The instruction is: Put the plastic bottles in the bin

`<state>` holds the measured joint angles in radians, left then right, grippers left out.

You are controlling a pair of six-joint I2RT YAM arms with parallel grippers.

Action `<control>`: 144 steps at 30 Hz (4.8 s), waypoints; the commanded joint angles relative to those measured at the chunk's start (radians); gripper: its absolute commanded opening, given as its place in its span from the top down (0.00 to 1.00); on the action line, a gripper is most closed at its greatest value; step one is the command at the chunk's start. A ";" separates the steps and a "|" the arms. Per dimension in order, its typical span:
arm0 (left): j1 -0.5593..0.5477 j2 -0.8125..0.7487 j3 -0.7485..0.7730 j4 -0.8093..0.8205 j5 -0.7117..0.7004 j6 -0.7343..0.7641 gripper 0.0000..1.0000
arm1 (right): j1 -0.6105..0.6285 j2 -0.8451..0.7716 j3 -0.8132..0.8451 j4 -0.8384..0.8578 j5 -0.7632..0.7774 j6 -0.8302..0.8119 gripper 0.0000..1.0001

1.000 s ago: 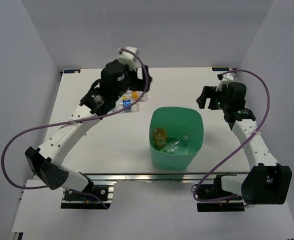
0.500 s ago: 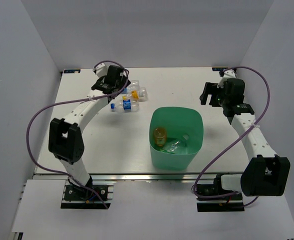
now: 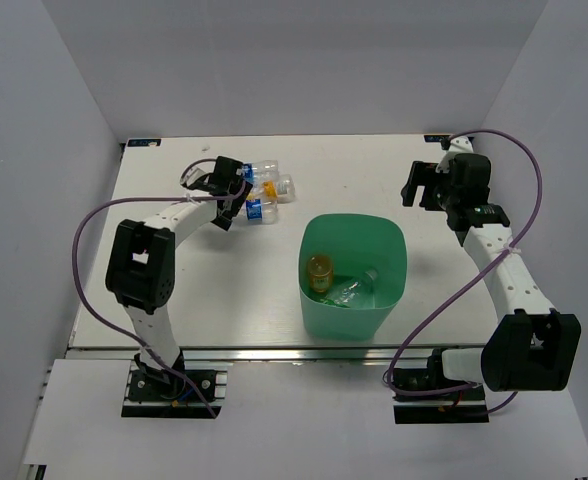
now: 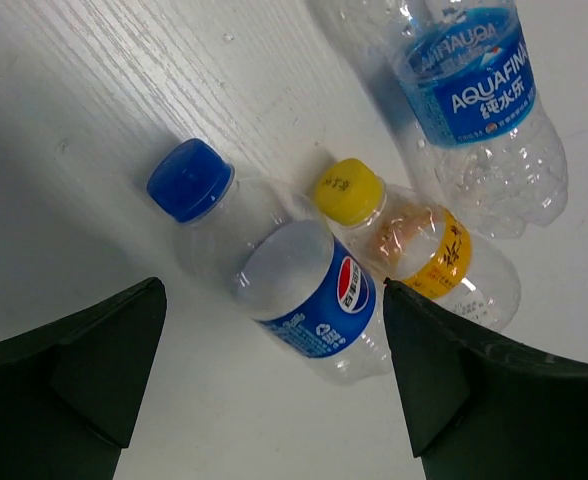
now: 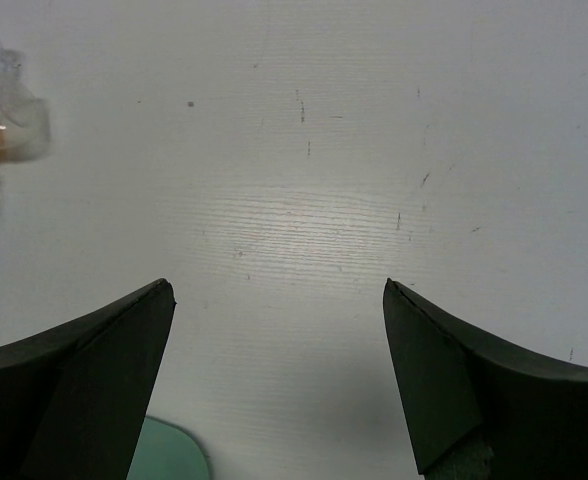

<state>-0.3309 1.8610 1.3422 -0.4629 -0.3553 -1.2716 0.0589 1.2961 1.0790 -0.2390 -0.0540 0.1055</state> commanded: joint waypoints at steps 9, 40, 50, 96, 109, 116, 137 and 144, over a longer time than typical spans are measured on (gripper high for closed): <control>0.020 0.093 -0.035 0.113 0.052 -0.054 0.02 | -0.004 0.034 0.036 -0.003 -0.032 -0.003 0.11; -0.376 -0.477 0.040 0.478 0.871 0.702 0.75 | -0.004 -0.110 -0.067 0.070 -0.075 -0.012 0.11; -0.480 -0.537 0.041 0.366 0.848 0.825 0.02 | -0.004 -0.107 -0.070 0.066 -0.096 -0.021 0.11; -0.010 0.288 0.394 -0.037 0.068 -0.245 0.02 | -0.004 -0.031 -0.045 0.037 0.039 -0.035 0.11; -0.030 0.418 0.449 -0.026 0.108 -0.276 0.04 | -0.004 -0.014 -0.039 0.030 0.126 -0.046 0.11; -0.037 0.463 0.468 -0.039 0.116 -0.261 0.22 | -0.004 -0.011 -0.044 0.046 0.132 -0.041 0.11; -0.079 -0.169 0.170 0.176 0.050 0.216 0.91 | -0.004 -0.087 -0.059 0.063 0.011 -0.006 0.11; -0.118 -0.333 0.251 0.334 0.439 0.661 0.80 | -0.004 -0.115 -0.071 0.069 -0.006 0.000 0.11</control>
<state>-0.4290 1.5574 1.5352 -0.1909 -0.1703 -0.8619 0.0589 1.2083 1.0164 -0.2077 -0.0380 0.0982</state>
